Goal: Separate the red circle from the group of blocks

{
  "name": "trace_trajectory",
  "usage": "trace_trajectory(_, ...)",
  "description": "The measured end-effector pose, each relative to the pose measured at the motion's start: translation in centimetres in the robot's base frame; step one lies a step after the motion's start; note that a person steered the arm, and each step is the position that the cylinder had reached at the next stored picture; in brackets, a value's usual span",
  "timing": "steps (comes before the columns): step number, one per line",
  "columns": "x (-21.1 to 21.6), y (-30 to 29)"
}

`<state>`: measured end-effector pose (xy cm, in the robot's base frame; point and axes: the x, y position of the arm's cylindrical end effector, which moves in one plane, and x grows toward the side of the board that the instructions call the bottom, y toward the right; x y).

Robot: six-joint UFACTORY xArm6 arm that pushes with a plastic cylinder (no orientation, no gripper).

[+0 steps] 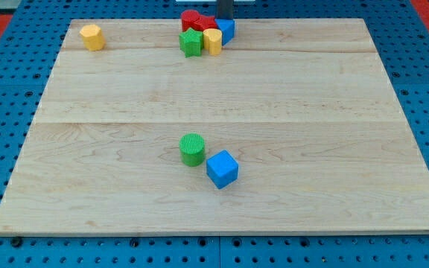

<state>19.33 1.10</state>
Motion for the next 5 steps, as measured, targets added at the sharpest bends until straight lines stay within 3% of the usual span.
trace_trajectory(5,0.0,-4.8)
